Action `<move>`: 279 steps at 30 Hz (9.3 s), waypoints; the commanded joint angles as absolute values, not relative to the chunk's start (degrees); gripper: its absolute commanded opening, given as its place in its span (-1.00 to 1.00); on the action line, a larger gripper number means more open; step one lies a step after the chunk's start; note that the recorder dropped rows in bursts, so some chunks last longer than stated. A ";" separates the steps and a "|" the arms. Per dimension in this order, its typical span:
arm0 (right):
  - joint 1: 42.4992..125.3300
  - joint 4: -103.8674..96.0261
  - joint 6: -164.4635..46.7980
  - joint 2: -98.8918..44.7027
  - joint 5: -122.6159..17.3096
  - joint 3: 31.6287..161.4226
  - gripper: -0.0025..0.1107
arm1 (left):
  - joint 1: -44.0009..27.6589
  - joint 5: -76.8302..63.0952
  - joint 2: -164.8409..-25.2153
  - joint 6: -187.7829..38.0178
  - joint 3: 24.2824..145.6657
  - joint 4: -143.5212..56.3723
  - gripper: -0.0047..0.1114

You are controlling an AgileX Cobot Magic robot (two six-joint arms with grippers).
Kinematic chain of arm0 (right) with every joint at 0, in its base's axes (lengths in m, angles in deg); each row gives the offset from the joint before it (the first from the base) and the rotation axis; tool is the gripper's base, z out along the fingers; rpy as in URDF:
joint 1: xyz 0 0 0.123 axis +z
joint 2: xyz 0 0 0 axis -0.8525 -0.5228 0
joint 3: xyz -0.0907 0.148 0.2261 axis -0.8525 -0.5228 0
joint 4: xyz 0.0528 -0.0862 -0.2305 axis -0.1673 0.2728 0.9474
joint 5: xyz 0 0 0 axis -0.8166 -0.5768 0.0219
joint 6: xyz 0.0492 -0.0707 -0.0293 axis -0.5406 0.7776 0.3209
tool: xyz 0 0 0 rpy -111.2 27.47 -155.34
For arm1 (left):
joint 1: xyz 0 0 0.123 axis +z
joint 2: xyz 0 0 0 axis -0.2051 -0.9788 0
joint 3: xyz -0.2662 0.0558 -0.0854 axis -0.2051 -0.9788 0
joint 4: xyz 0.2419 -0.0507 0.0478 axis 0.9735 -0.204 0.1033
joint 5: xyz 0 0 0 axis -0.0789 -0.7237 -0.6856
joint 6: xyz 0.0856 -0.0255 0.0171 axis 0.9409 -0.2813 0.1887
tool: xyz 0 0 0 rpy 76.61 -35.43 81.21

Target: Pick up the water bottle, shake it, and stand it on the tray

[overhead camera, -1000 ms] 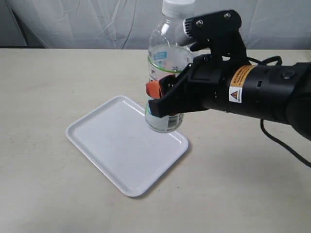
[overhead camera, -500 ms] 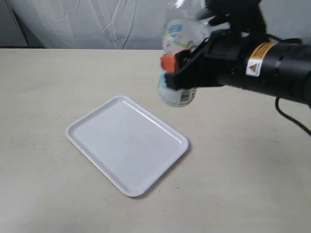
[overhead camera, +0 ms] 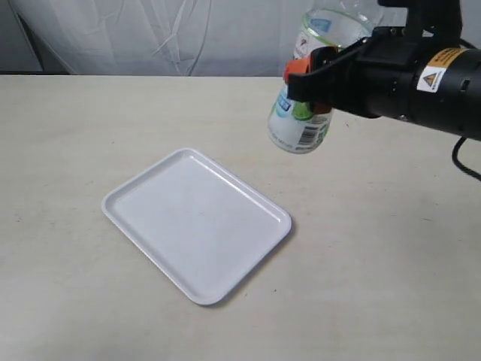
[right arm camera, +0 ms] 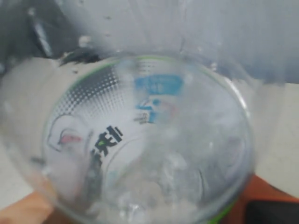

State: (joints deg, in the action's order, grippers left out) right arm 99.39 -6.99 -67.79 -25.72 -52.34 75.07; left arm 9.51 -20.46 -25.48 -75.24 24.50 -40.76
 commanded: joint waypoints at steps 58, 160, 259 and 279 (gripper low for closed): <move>109.87 5.50 -70.56 -59.27 -13.49 75.90 -0.97 | 9.49 -20.55 -25.22 -75.48 24.28 -40.88 -0.91; 109.97 1.73 -63.13 -56.79 -52.24 78.88 0.60 | 9.49 -20.55 -25.22 -75.35 24.28 -40.88 -0.91; 54.51 -10.11 -69.77 44.70 -69.03 31.63 -0.97 | 9.49 -20.55 -25.22 -75.36 24.28 -40.88 -0.91; 54.51 -5.99 -67.15 44.70 -69.64 31.63 -0.97 | 9.49 -20.55 -25.22 -75.36 24.28 -40.88 -0.91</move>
State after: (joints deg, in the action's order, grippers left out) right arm 54.70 -6.58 -67.11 44.25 -69.99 31.76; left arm 9.51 -20.46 -25.48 -75.24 24.50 -40.76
